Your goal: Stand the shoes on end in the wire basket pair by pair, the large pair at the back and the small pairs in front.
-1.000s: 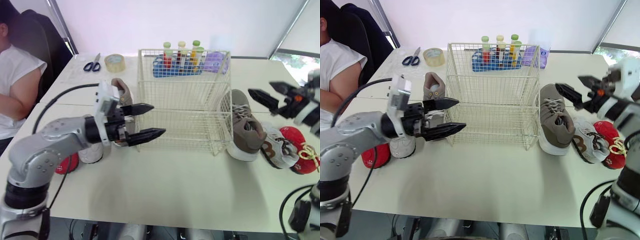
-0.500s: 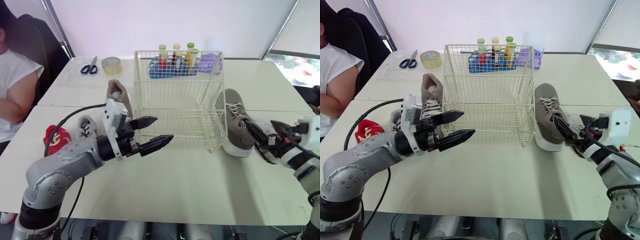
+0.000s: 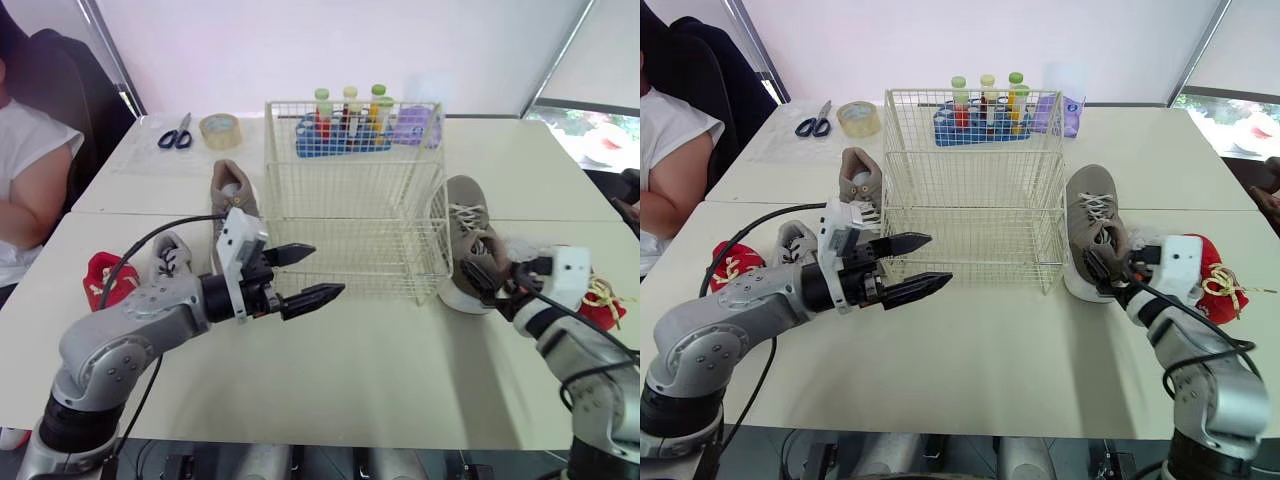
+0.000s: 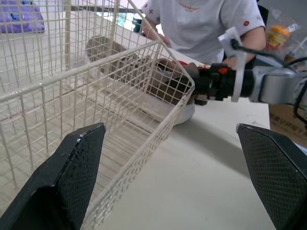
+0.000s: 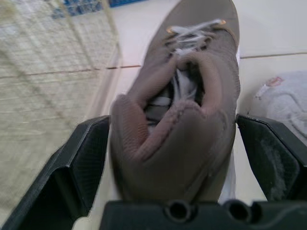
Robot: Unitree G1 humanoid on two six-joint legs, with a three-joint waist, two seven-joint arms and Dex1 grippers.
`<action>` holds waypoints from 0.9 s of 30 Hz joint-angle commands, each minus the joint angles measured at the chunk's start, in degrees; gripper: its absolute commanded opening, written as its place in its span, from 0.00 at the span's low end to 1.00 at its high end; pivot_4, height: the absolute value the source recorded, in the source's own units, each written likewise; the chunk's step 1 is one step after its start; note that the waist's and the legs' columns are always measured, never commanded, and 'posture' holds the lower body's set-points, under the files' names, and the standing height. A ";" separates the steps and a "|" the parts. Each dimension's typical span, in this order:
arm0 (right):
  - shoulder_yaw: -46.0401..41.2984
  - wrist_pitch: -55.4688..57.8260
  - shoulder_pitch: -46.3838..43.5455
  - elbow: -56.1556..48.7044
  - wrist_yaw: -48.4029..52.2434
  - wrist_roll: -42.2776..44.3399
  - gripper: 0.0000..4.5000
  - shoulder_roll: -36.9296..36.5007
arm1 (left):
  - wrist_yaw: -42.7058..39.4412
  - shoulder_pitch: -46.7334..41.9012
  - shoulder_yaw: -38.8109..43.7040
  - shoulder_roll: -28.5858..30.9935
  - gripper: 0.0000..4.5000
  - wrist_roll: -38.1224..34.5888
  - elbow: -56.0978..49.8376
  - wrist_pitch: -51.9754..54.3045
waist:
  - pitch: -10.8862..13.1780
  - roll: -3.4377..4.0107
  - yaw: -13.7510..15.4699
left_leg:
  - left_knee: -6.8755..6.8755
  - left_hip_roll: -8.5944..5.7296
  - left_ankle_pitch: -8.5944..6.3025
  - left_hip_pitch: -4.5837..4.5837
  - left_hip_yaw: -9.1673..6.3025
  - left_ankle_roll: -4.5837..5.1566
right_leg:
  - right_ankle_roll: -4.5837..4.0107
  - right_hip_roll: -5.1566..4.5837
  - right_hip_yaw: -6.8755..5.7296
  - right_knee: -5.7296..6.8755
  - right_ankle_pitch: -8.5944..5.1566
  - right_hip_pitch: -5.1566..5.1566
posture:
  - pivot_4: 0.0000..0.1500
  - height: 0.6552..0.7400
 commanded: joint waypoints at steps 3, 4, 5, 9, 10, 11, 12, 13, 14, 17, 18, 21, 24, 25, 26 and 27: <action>4.24 -1.38 3.12 2.59 -2.88 -4.71 0.34 -0.29 | -0.24 -0.69 1.71 0.53 1.00 0.16 -1.10 -0.73 | -0.27 -0.35 0.05 | 0.01 0.00 -0.01 0.02 0.00 -0.01 | 0.00 0.00 0.00 -0.01 0.00 0.03 | 1.00 1.00; 4.64 -1.89 3.36 2.53 -3.12 -4.99 0.28 -0.08 | -0.24 -0.79 1.79 0.65 1.00 0.26 -1.03 -0.72 | -0.36 -0.50 0.08 | 0.01 0.00 -0.02 0.07 -0.01 -0.03 | 0.00 0.00 0.00 -0.02 0.00 0.03 | 1.00 1.00; 5.11 -2.51 3.54 2.37 -3.50 -5.57 0.19 -0.06 | -0.30 -0.90 1.85 0.76 1.00 0.32 -0.92 -0.71 | -0.44 -0.58 0.10 | 0.00 0.00 -0.08 0.17 -0.03 -0.13 | 0.00 0.00 0.00 -0.05 0.00 0.03 | 1.00 1.00; 4.35 -6.12 1.61 1.38 -5.31 -6.19 0.07 1.08 | -0.95 -1.62 1.90 1.34 1.00 0.55 -0.22 -0.75 | -0.56 -0.72 0.11 | -0.05 0.01 -0.10 0.25 -0.05 -0.14 | -0.01 0.00 0.00 -0.18 -0.01 0.12 | 1.00 1.00; 3.43 -7.83 -0.08 0.85 -5.81 -5.93 0.07 1.17 | -1.25 -1.98 1.89 1.53 1.00 0.61 0.15 -0.72 | -0.56 -0.72 0.11 | -0.05 0.00 -0.10 0.25 -0.05 -0.14 | -0.01 0.00 0.00 -0.20 -0.01 0.12 | 1.00 1.00; 2.10 -9.01 -2.74 0.29 -6.62 -5.20 0.07 1.21 | -1.74 -2.43 1.90 1.81 1.00 0.65 0.68 -0.66 | -0.53 -0.67 -0.01 | -0.05 0.00 -0.10 0.24 -0.05 -0.14 | -0.01 0.00 0.00 -0.20 -0.01 0.12 | 1.00 1.00; 1.00 -9.85 -5.91 -0.19 -7.21 -4.51 0.07 0.69 | -2.37 -2.95 1.87 2.20 1.00 0.73 1.32 -0.58 | -0.48 -0.59 -0.04 | -0.05 0.00 -0.10 0.23 -0.05 -0.14 | -0.04 -0.01 0.00 -0.20 0.01 0.09 | 1.00 1.00; 0.31 -9.96 -8.51 -0.59 -7.73 -4.10 0.07 0.12 | -2.93 -3.28 1.94 2.61 1.00 0.74 1.83 -0.52 | -0.34 -0.35 -0.07 | -0.05 0.00 -0.10 0.12 -0.03 -0.14 | -0.11 -0.03 0.00 -0.20 0.09 0.09 | 1.00 1.00; -0.11 -9.48 -11.75 -0.96 -7.90 -3.70 0.07 -1.22 | -3.50 -3.74 1.82 3.18 1.00 0.70 2.39 -0.10 | -0.19 -0.11 -0.13 | -0.03 -0.01 -0.09 -0.02 -0.02 -0.14 | -0.09 -0.03 0.00 -0.20 0.18 -0.05 | 1.00 1.00; -0.94 -7.79 -20.14 -1.40 -8.06 -2.92 0.07 -5.15 | -6.78 -4.40 0.79 5.36 1.00 2.10 3.20 -0.15 | 0.15 0.46 -0.18 | -0.10 -0.01 0.08 -0.19 0.04 -0.03 | -0.02 -0.03 0.00 -0.17 0.28 -0.33 | 1.00 1.00; -1.88 -7.08 -23.50 -1.05 -8.61 -2.35 0.07 -6.41 | -7.52 -4.85 1.04 5.68 1.00 2.05 3.82 -0.14 | 0.14 0.45 -0.02 | -0.25 0.00 0.14 -0.20 0.05 -0.09 | -0.01 -0.02 0.00 -0.16 0.29 -0.41 | 1.00 1.00; -2.69 -8.32 -31.86 2.02 -7.75 -3.32 0.07 -12.56 | -9.00 -7.57 3.26 5.70 1.00 -0.21 6.57 0.40 | 0.15 0.42 0.33 | -0.69 0.00 0.22 -0.19 0.03 -0.20 | 0.17 -0.03 -0.02 -0.16 0.38 -0.53 | 1.00 1.00; 3.39 -16.17 -38.95 8.14 1.86 -7.38 0.07 -23.67 | -9.88 -11.75 6.04 6.66 1.00 -0.76 9.46 0.05 | 0.16 0.36 0.13 | -0.85 -0.01 0.28 -0.24 0.00 -0.30 | 0.18 -0.03 -0.03 -0.30 0.38 -0.56 | 1.00 1.00; 6.08 -21.00 -42.51 11.99 6.24 -9.20 0.07 -27.74 | -9.62 -14.31 7.86 7.16 1.00 -0.99 11.81 -0.10 | 0.19 0.38 0.05 | -0.88 -0.01 0.29 -0.26 0.02 -0.30 | 0.19 -0.03 -0.03 -0.40 0.39 -0.54 | 1.00 1.00; 7.86 -25.13 -45.58 15.51 9.58 -10.19 0.07 -30.40 | -9.43 -16.58 9.43 7.61 1.00 -1.34 14.09 -0.09 | 0.32 0.41 -0.10 | -0.83 -0.02 0.28 -0.25 0.06 -0.30 | 0.20 -0.04 -0.03 -0.43 0.39 -0.50 | 1.00 1.00; 9.02 -27.99 -47.67 18.09 11.54 -10.69 0.07 -31.84 | -9.50 -17.98 10.51 7.94 1.00 -1.54 15.72 -0.01 | 0.36 0.37 -0.33 | -0.84 -0.04 0.25 -0.25 0.13 -0.23 | 0.21 -0.06 -0.01 -0.51 0.39 -0.52 | 1.00 1.00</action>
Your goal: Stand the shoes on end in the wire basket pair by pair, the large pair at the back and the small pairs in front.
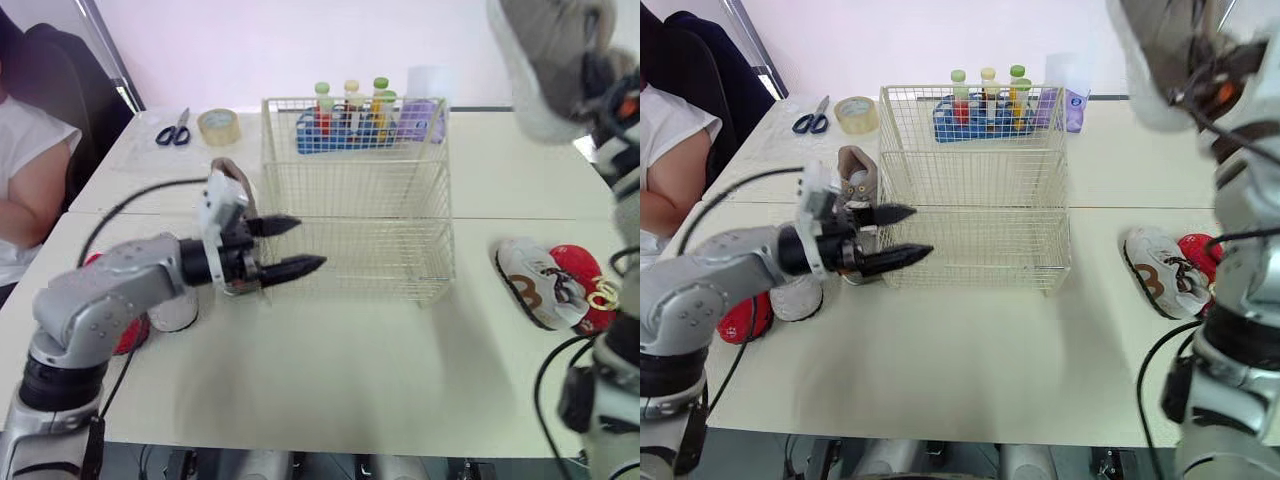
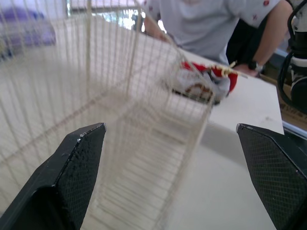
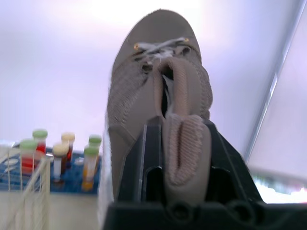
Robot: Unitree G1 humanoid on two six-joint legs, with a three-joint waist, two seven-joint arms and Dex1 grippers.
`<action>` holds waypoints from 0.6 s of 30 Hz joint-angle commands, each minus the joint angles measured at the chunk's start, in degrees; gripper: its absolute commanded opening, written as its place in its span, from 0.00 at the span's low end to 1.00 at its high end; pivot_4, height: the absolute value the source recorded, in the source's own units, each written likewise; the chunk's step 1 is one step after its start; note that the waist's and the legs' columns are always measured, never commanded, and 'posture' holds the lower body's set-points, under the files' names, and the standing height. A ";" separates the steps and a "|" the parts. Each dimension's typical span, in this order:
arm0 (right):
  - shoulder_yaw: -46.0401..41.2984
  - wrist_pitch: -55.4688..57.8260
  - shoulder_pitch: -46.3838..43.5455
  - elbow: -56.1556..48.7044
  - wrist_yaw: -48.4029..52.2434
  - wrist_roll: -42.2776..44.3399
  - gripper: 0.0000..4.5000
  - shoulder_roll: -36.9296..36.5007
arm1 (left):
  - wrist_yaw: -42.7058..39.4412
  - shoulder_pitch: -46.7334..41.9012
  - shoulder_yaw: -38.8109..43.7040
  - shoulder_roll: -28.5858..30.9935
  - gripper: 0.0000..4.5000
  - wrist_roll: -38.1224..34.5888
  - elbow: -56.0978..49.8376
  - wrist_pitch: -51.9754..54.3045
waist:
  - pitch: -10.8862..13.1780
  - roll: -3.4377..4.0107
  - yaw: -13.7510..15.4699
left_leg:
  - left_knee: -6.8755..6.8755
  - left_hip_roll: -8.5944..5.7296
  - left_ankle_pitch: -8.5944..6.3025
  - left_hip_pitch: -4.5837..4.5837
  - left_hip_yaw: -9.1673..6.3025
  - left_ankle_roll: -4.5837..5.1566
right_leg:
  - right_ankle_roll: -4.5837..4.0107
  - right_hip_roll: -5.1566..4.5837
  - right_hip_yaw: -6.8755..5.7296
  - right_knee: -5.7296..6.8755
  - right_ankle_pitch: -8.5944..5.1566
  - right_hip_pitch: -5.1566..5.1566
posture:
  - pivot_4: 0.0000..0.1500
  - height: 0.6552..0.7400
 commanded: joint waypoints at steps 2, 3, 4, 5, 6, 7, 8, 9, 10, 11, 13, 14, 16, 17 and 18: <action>4.94 -19.79 -14.56 12.26 13.72 -2.60 0.07 -5.74 | -1.62 -10.32 9.22 3.76 1.00 -0.36 11.77 -1.67 | 0.07 -0.07 -1.10 | -0.02 0.08 -0.04 0.05 0.00 0.07 | 0.00 0.06 0.00 -0.14 0.01 0.09 | 1.00 1.00; 6.01 -23.26 -17.92 15.62 17.10 -1.97 0.07 -5.59 | -2.79 -13.16 10.80 5.24 1.00 0.19 16.31 -2.07 | 0.09 -0.09 -1.49 | 0.00 0.05 -0.04 0.09 0.00 0.07 | 0.02 0.05 0.00 -0.12 0.01 0.13 | 1.00 1.00; 7.06 -26.34 -20.83 18.71 20.38 -1.33 0.07 -5.00 | -4.33 -16.27 12.04 6.84 1.00 0.49 20.80 -2.31 | 0.10 -0.11 -1.66 | -0.03 0.07 -0.03 0.10 0.00 0.07 | 0.09 0.08 0.00 -0.13 0.06 0.11 | 1.00 1.00; 7.86 -28.19 -22.62 20.77 22.73 -0.85 0.07 -4.29 | -5.48 -18.62 12.63 8.07 1.00 0.73 24.09 -2.11 | 0.11 -0.13 -1.82 | -0.02 0.07 -0.03 0.10 0.00 0.07 | 0.09 0.09 0.00 -0.10 0.06 0.11 | 1.00 1.00; 8.68 -29.93 -24.12 22.59 25.72 -0.08 0.07 -3.48 | -6.72 -21.40 12.80 9.35 1.00 0.94 27.48 -1.61 | 0.10 -0.14 -1.90 | -0.02 0.08 -0.02 0.12 0.00 0.06 | 0.09 0.11 0.00 -0.08 0.07 0.10 | 1.00 1.00; 9.51 -31.27 -25.32 23.94 28.12 0.48 0.07 -2.67 | -8.39 -23.87 12.87 10.44 1.00 1.15 30.31 -1.39 | 0.10 -0.15 -1.87 | -0.05 0.10 0.00 0.14 -0.01 0.02 | 0.10 0.12 0.00 -0.08 0.07 0.11 | 1.00 1.00; 10.47 -32.61 -26.35 25.13 30.60 0.83 0.07 -1.92 | -9.95 -26.47 12.74 11.30 1.00 1.76 33.13 -1.61 | 0.10 -0.16 -1.81 | -0.02 0.09 0.02 0.14 -0.01 -0.03 | 0.10 0.11 0.00 -0.05 0.07 0.11 | 1.00 1.00; 11.33 -33.96 -27.33 26.07 32.52 0.88 0.07 -1.05 | -11.60 -28.73 12.39 12.12 1.00 2.79 35.77 -2.24 | 0.10 -0.16 -1.75 | -0.02 0.08 0.05 0.13 -0.01 -0.09 | 0.12 0.10 0.00 -0.05 0.08 0.12 | 1.00 1.00; 11.95 -34.68 -28.24 26.73 34.32 1.31 0.07 0.00 | -13.19 -30.87 11.91 12.74 1.00 3.84 38.12 -2.79 | 0.10 -0.16 -1.66 | -0.02 0.07 0.08 0.13 -0.01 -0.13 | 0.18 0.09 0.01 -0.09 0.12 0.12 | 1.00 1.00; 12.39 -35.21 -28.96 27.14 35.71 1.61 0.07 0.91 | -14.63 -32.55 11.48 13.21 1.00 4.79 40.01 -3.15 | 0.11 -0.18 -1.63 | -0.01 0.04 0.09 0.11 -0.01 -0.15 | 0.21 0.07 0.01 -0.09 0.13 0.11 | 1.00 1.00; 13.64 -36.74 -29.74 27.36 38.26 1.68 0.07 2.87 | -16.36 -36.29 10.95 13.28 1.00 5.97 43.23 -3.11 | 0.13 -0.20 -1.53 | 0.01 0.02 0.10 0.11 -0.01 -0.17 | 0.26 0.07 0.04 -0.08 0.17 0.10 | 1.00 1.00; 14.19 -37.21 -29.81 27.16 39.33 1.71 0.07 3.70 | -17.15 -37.68 10.75 13.12 1.00 6.34 43.91 -2.89 | 0.15 -0.23 -1.35 | 0.01 0.01 0.11 0.09 -0.02 -0.18 | 0.27 0.07 0.05 -0.06 0.17 0.08 | 1.00 1.00; 15.60 -38.64 -29.87 26.86 41.15 1.11 0.07 5.18 | -19.15 -39.46 10.34 12.72 1.00 6.29 43.33 -1.93 | 0.19 -0.29 -1.19 | 0.01 0.01 0.12 0.04 -0.05 -0.22 | 0.27 0.07 0.05 -0.03 0.18 0.02 | 1.00 1.00; 16.28 -39.78 -29.92 26.76 41.95 1.19 0.07 6.50 | -19.07 -40.35 9.90 12.03 1.00 6.82 43.03 -1.95 | 0.21 -0.33 -1.19 | 0.01 0.00 0.12 0.02 -0.05 -0.23 | 0.28 0.07 0.05 -0.03 0.18 0.01 | 1.00 1.00; 16.78 -40.80 -30.03 26.66 42.56 1.33 0.07 7.57 | -18.90 -41.07 9.65 11.36 1.00 7.35 43.13 -1.92 | 0.22 -0.35 -1.21 | 0.01 0.00 0.12 0.00 -0.05 -0.24 | 0.28 0.07 0.05 -0.04 0.18 0.00 | 1.00 1.00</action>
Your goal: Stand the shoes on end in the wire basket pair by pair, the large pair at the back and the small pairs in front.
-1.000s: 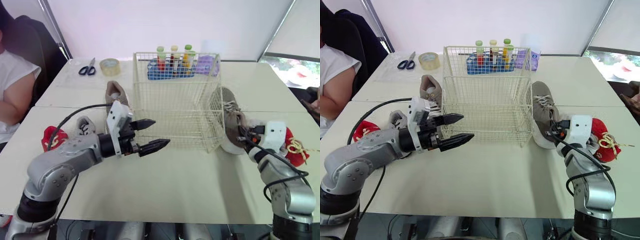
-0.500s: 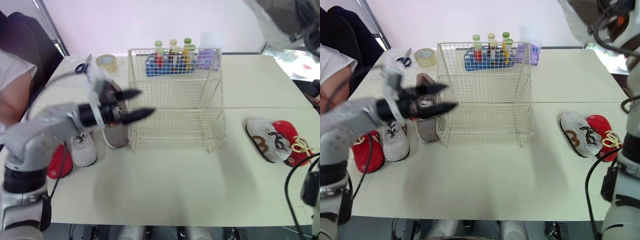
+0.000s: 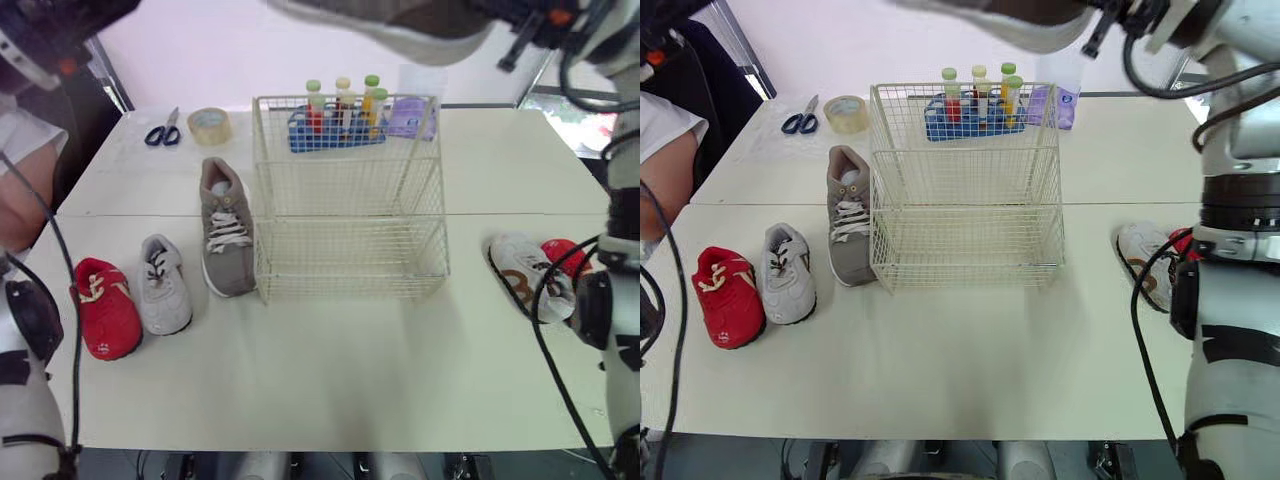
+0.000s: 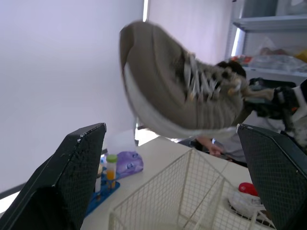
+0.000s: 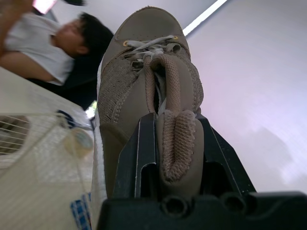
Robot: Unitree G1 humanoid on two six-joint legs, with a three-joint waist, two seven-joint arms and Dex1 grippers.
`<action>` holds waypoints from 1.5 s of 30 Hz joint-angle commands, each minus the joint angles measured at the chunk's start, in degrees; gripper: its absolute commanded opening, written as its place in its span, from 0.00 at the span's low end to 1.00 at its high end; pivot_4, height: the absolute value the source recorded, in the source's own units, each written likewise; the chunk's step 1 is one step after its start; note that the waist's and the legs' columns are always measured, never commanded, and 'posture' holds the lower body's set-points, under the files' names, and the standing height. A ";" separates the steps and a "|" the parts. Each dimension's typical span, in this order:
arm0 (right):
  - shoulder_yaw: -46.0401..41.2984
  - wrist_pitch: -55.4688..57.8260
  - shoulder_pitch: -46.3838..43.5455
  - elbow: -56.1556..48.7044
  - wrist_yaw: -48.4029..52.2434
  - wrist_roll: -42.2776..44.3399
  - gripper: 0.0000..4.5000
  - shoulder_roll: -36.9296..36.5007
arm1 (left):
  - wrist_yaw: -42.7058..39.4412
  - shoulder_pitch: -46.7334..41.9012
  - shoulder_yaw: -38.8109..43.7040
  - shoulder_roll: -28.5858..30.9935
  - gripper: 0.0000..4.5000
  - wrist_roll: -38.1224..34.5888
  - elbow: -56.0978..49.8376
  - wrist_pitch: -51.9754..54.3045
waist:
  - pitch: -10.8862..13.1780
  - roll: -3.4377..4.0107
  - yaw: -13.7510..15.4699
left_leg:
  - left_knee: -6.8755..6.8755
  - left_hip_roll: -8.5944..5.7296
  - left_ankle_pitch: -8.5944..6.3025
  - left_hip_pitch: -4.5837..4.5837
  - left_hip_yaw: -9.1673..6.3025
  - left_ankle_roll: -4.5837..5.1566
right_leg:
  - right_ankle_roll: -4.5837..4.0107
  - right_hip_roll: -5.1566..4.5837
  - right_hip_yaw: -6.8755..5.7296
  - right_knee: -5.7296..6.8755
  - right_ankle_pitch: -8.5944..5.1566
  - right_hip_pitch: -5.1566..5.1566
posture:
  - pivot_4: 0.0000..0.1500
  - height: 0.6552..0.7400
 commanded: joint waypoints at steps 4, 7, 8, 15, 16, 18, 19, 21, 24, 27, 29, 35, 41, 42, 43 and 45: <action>-0.81 -5.05 -3.59 -3.04 2.44 1.77 0.07 3.99 | -0.62 -4.09 -1.56 -2.12 1.00 4.75 0.74 -2.29 | 0.02 -0.03 -0.12 | 0.00 -0.03 0.01 0.00 0.01 -0.02 | 0.01 -0.01 0.03 0.06 0.01 -0.05 | 1.00 1.00; -0.43 -4.87 -3.06 -4.69 2.91 2.15 0.07 5.10 | -2.03 -4.36 -3.05 -3.19 1.00 7.90 2.84 -4.12 | 0.02 -0.04 -0.15 | 0.01 -0.02 0.07 0.00 0.01 -0.11 | 0.00 0.00 0.03 0.22 0.01 -0.13 | 1.00 1.00; -0.31 -4.83 -2.90 -5.10 2.99 2.03 0.07 5.34 | -2.47 -4.67 -3.30 -3.40 1.00 8.77 3.77 -4.48 | 0.02 -0.04 -0.16 | 0.02 -0.02 0.08 0.00 0.01 -0.13 | 0.00 0.00 0.04 0.28 0.01 -0.16 | 1.00 1.00; -1.18 -5.60 -2.55 -4.36 1.54 -0.54 0.07 5.37 | -3.76 -4.17 -1.39 -2.61 1.00 12.05 7.80 -6.75 | 0.04 -0.07 -0.49 | 0.04 0.02 0.16 0.00 0.05 -0.23 | -0.02 0.02 0.09 0.75 0.02 -0.45 | 1.00 1.00; -1.30 -5.63 -2.56 -4.37 1.27 -0.61 0.07 5.46 | -3.85 -4.13 -1.29 -2.73 1.00 12.24 7.80 -6.80 | 0.04 -0.07 -0.51 | 0.04 0.03 0.17 0.00 0.05 -0.25 | -0.03 0.02 0.09 0.77 0.02 -0.46 | 1.00 1.00; -1.48 -5.93 -2.83 -4.25 0.36 -1.05 0.07 5.75 | -3.60 -4.47 -1.06 -3.30 1.00 12.90 8.31 -7.72 | 0.04 -0.07 -0.46 | 0.04 0.04 0.18 0.00 0.05 -0.26 | -0.04 0.03 0.09 0.80 0.03 -0.49 | 1.00 1.00; -1.50 -5.94 -2.91 -4.28 0.13 -1.08 0.07 5.86 | -2.44 -5.13 -0.86 -3.88 1.00 13.95 9.36 -9.73 | 0.04 -0.08 -0.42 | 0.04 0.04 0.18 0.00 0.05 -0.27 | -0.04 0.02 0.09 0.79 0.03 -0.48 | 1.00 1.00; -1.38 -5.83 -2.84 -4.60 -0.05 -0.88 0.07 6.06 | -0.92 -6.45 -0.78 -4.97 1.00 15.17 10.59 -11.78 | 0.04 -0.08 -0.30 | 0.10 0.03 0.18 0.00 0.05 -0.27 | -0.05 0.02 0.09 0.79 0.04 -0.46 | 1.00 1.00; -0.74 -5.30 -1.91 -6.55 0.45 -0.18 0.07 6.62 | -2.83 -7.24 -0.93 -5.74 1.00 14.07 9.82 -9.65 | 0.05 -0.11 -0.27 | 0.17 0.02 0.19 -0.04 0.05 -0.26 | -0.10 0.02 0.09 0.79 0.07 -0.45 | 1.00 1.00; 0.08 -7.13 -1.39 -7.24 0.71 -1.15 0.07 7.30 | -5.74 -7.23 -2.03 -5.63 1.00 13.97 9.93 -7.90 | 0.05 -0.11 -0.35 | 0.17 0.02 0.19 -0.05 0.07 -0.27 | -0.10 0.02 0.09 0.79 0.07 -0.46 | 1.00 1.00; 1.33 -11.41 -1.66 -6.55 0.13 -4.19 0.07 7.59 | -9.59 -6.72 -3.09 -4.93 1.00 13.89 10.50 -6.04 | 0.05 -0.11 -0.53 | 0.17 0.02 0.19 -0.05 0.09 -0.27 | -0.10 0.02 0.09 0.80 0.07 -0.47 | 1.00 1.00; 2.83 -20.37 -2.67 -5.02 -2.31 -8.86 0.06 8.96 | -13.03 -4.38 -1.29 -3.61 0.48 13.01 11.09 -3.16 | 0.05 -0.11 -0.66 | 0.17 0.04 0.22 -0.04 0.12 -0.31 | -0.10 0.05 0.10 0.91 0.07 -0.55 | 1.00 1.00; 2.99 -19.35 -1.72 -5.11 -1.69 -7.26 0.06 9.56 | -8.53 -2.39 2.81 -5.49 0.15 10.64 6.27 -0.07 | 0.05 -0.13 -0.48 | 0.23 0.05 0.23 -0.05 0.12 -0.32 | -0.10 0.04 0.11 0.91 0.07 -0.52 | 1.00 1.00; 3.00 -19.00 -1.50 -5.06 -1.53 -7.04 0.06 9.58 | -7.31 -1.83 3.59 -5.83 0.15 10.22 5.22 0.39 | 0.05 -0.13 -0.46 | 0.24 0.05 0.23 -0.05 0.12 -0.32 | -0.10 0.04 0.11 0.91 0.07 -0.52 | 1.00 1.00; 3.09 -18.36 -1.19 -4.98 -1.24 -6.80 0.06 9.59 | -5.63 -1.03 4.82 -6.33 0.15 9.52 4.03 0.86 | 0.05 -0.14 -0.43 | 0.27 0.05 0.23 -0.05 0.12 -0.32 | -0.10 0.05 0.11 0.93 0.07 -0.52 | 1.00 1.00; 2.73 -16.80 -0.45 -4.78 -1.27 -5.98 0.17 9.80 | -2.40 1.48 7.26 -7.40 0.15 8.24 0.39 1.49 | 0.04 -0.14 -0.45 | 0.34 0.05 0.22 -0.05 0.11 -0.32 | -0.10 0.05 0.12 0.96 0.07 -0.49 | 1.00 1.00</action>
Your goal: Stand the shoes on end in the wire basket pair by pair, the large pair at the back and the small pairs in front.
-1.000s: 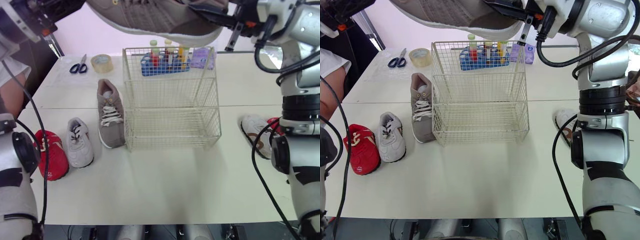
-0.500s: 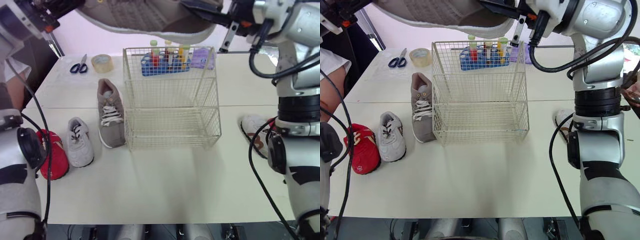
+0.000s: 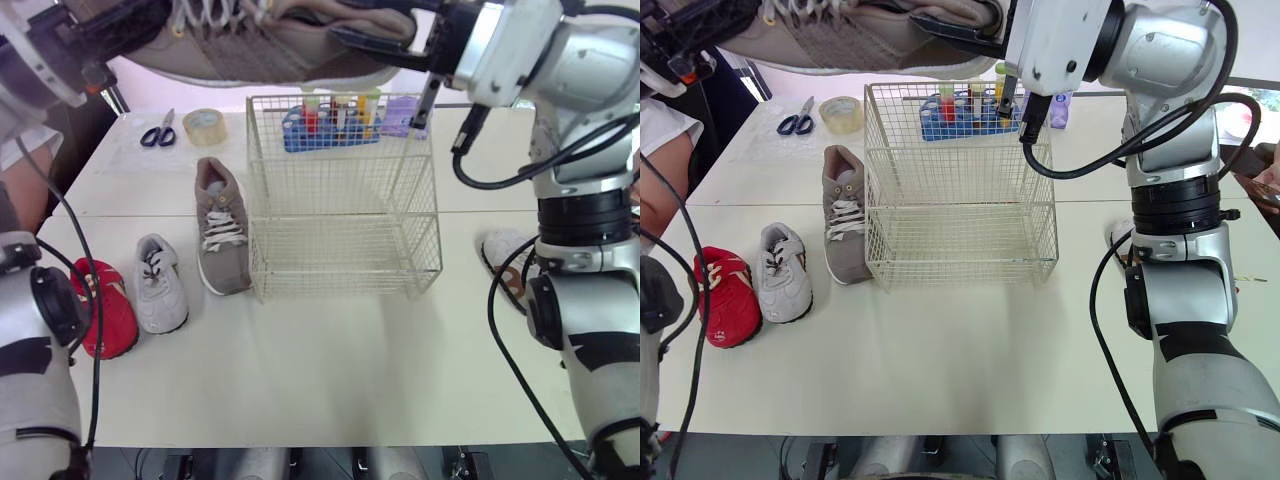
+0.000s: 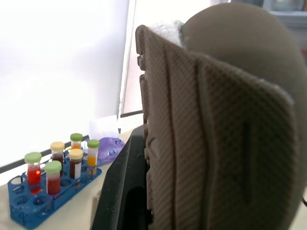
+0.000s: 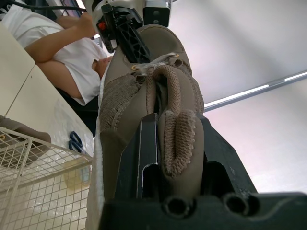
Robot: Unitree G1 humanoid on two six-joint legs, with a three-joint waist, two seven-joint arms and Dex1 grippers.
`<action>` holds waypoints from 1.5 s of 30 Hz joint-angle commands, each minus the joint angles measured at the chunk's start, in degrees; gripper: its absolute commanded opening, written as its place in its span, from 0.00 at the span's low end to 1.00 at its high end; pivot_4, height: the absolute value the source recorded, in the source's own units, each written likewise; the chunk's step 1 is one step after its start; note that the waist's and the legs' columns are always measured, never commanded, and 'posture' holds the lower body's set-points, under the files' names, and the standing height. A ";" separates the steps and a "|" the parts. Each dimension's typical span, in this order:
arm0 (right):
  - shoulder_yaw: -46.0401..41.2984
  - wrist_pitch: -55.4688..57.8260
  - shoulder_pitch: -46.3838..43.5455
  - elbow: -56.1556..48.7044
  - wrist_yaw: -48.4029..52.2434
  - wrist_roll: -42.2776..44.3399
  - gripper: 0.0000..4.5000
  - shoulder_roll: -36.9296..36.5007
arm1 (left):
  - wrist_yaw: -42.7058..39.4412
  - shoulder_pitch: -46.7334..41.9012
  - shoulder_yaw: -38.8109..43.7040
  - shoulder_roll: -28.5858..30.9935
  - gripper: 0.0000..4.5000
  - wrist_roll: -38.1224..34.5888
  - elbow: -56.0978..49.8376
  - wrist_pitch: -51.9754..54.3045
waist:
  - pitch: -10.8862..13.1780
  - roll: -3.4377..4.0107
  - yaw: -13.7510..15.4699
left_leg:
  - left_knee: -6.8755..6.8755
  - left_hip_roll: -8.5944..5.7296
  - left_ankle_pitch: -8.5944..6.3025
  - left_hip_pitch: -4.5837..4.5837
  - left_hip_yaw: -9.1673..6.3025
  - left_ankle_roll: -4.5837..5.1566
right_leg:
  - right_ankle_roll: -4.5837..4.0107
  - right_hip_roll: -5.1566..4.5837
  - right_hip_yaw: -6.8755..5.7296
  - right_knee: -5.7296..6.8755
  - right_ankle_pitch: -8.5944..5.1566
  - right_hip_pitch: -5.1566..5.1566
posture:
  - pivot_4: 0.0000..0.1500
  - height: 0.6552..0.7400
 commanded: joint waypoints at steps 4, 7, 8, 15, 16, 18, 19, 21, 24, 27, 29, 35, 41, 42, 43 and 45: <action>-4.74 13.86 2.26 -1.01 -1.17 10.56 0.59 1.04 | 13.04 6.11 9.49 -4.10 0.15 -6.89 -14.71 2.38 | -0.03 -0.05 0.07 | 0.13 0.02 0.00 0.01 -0.02 0.00 | -0.05 0.00 0.01 0.03 0.03 0.07 | 1.00 1.00; -10.41 26.23 4.88 -2.79 -7.85 18.19 0.94 2.35 | 22.59 7.74 13.87 -7.83 0.15 -11.25 -23.05 3.07 | -0.03 -0.08 0.25 | 0.23 0.03 -0.02 -0.02 -0.02 0.03 | -0.11 0.00 0.01 0.06 0.07 0.07 | 1.00 1.00; -12.21 29.20 5.59 -3.68 -10.54 20.16 1.00 2.91 | 25.92 7.76 15.14 -9.12 0.15 -12.30 -25.26 2.62 | -0.02 -0.10 0.34 | 0.27 0.03 -0.06 -0.04 -0.03 0.09 | -0.11 0.00 0.01 0.07 0.07 0.08 | 1.00 1.00; -27.61 47.27 8.44 -6.10 -28.51 39.02 1.00 8.00 | 43.72 8.24 19.23 -16.91 0.15 -16.33 -36.07 -3.43 | -0.04 -0.14 0.48 | 0.35 0.03 -0.04 -0.09 -0.03 0.06 | -0.12 0.00 0.00 0.09 0.10 0.06 | 1.00 1.00; -29.29 49.04 9.07 -6.21 -30.32 41.78 1.00 9.09 | 45.33 8.09 19.23 -17.93 0.15 -16.88 -36.93 -4.54 | -0.06 -0.16 0.48 | 0.37 0.03 -0.07 -0.09 -0.03 0.11 | -0.13 0.00 0.00 0.09 0.12 0.08 | 1.00 1.00; -29.18 51.47 12.35 -7.80 -31.48 44.59 1.00 12.04 | 48.63 7.54 18.41 -21.64 0.15 -17.72 -38.50 -7.67 | -0.11 -0.20 0.48 | 0.42 0.03 -0.15 -0.09 -0.03 0.25 | -0.11 0.01 0.00 0.08 0.14 0.14 | 1.00 1.00; -27.80 52.43 14.19 -9.27 -31.39 44.78 1.00 13.31 | 49.71 7.48 17.56 -23.69 0.15 -18.00 -39.03 -9.15 | -0.11 -0.20 0.33 | 0.45 0.03 -0.17 -0.03 -0.03 0.28 | -0.10 0.01 0.00 0.07 0.15 0.22 | 1.00 1.00; -24.72 53.66 16.63 -12.53 -31.23 44.59 1.00 15.44 | 50.80 7.45 15.80 -26.90 0.15 -18.03 -39.23 -11.68 | -0.11 -0.20 0.31 | 0.50 0.04 -0.20 0.02 0.01 0.36 | -0.09 0.01 0.00 0.08 0.19 0.27 | 1.00 1.00; -21.92 54.10 17.20 -16.58 -32.95 46.27 1.00 20.44 | 52.00 7.27 13.08 -30.65 0.15 -17.34 -38.11 -14.81 | -0.11 -0.19 0.20 | 0.47 0.03 -0.13 0.01 0.05 0.44 | -0.09 0.02 0.01 0.13 0.26 0.21 | 1.00 1.00; -18.66 52.58 16.07 -19.54 -32.65 46.75 1.00 25.64 | 53.51 8.11 10.82 -33.88 0.15 -18.62 -39.15 -16.05 | -0.11 -0.20 0.17 | 0.49 0.04 -0.12 0.01 0.04 0.44 | -0.09 0.03 0.01 0.16 0.26 0.19 | 1.00 1.00; -17.62 51.65 14.98 -20.23 -32.72 46.12 1.00 27.01 | 54.07 8.55 10.16 -34.74 0.15 -19.71 -39.34 -16.19 | -0.11 -0.20 0.23 | 0.49 0.03 -0.12 0.00 0.04 0.44 | -0.09 0.04 0.01 0.16 0.27 0.19 | 1.00 1.00; -17.01 47.63 9.55 -16.26 -30.65 43.91 1.00 26.29 | 55.01 12.10 8.58 -36.85 0.15 -29.23 -40.50 -13.29 | -0.11 -0.20 0.31 | 0.53 0.02 -0.13 0.01 0.04 0.45 | -0.09 0.04 0.01 0.15 0.27 0.22 | 1.00 1.00; -16.84 45.02 6.74 -11.94 -28.09 42.35 1.00 25.30 | 55.59 16.27 7.51 -36.45 0.15 -37.66 -41.76 -11.60 | -0.11 -0.20 0.30 | 0.53 0.03 -0.12 0.01 0.04 0.45 | -0.09 0.05 0.01 0.15 0.27 0.22 | 1.00 1.00; -16.86 44.69 6.44 -11.24 -27.70 42.12 1.00 25.23 | 55.77 16.87 7.25 -36.55 0.15 -38.78 -41.94 -11.47 | -0.11 -0.20 0.27 | 0.52 0.03 -0.12 0.01 0.04 0.46 | -0.09 0.05 0.01 0.14 0.27 0.22 | 1.00 1.00; -16.87 44.51 6.20 -10.64 -27.33 41.93 1.00 25.19 | 55.74 17.57 6.94 -36.57 0.15 -40.16 -42.27 -11.18 | -0.11 -0.20 0.26 | 0.51 0.03 -0.12 0.01 0.04 0.46 | -0.09 0.05 0.01 0.14 0.27 0.22 | 1.00 1.00; -17.06 44.03 5.76 -9.39 -26.76 41.68 1.00 25.19 | 55.10 19.32 5.97 -36.20 0.15 -42.16 -43.19 -10.44 | -0.11 -0.20 0.14 | 0.50 0.03 -0.12 0.01 0.04 0.46 | -0.09 0.05 0.01 0.15 0.27 0.21 | 1.00 1.00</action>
